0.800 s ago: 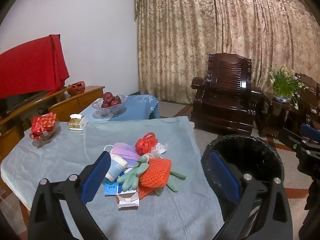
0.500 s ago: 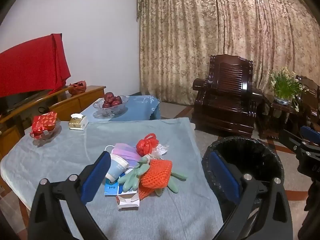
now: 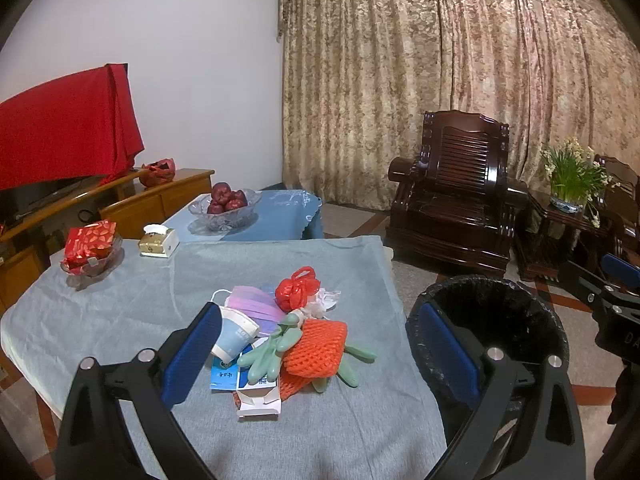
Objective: Collect trash
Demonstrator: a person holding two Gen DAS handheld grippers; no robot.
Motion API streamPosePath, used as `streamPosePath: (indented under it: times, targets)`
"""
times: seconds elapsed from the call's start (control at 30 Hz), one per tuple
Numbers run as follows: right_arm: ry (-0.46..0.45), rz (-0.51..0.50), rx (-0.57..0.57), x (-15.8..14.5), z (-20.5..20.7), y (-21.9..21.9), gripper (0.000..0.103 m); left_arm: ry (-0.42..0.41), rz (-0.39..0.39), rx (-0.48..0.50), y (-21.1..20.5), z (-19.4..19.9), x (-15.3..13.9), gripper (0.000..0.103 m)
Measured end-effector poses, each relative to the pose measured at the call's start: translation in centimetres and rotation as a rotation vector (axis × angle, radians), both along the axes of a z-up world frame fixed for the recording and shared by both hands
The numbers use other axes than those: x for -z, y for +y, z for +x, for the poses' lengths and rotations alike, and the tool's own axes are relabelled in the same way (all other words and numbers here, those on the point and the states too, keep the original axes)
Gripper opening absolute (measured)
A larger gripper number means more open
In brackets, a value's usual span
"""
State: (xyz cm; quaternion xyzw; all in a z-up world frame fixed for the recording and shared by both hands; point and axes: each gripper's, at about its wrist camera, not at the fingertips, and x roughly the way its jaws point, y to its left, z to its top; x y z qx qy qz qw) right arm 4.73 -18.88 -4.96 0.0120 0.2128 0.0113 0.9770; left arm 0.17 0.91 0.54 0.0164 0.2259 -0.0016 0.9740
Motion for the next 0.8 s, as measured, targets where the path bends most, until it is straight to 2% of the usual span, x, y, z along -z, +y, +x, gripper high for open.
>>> streamPosePath:
  times: [0.8]
  targets:
    - [0.001, 0.0, -0.001, -0.34, 0.2, 0.25, 0.098, 0.002, -0.001, 0.002, 0.18, 0.1, 0.01, 0.097]
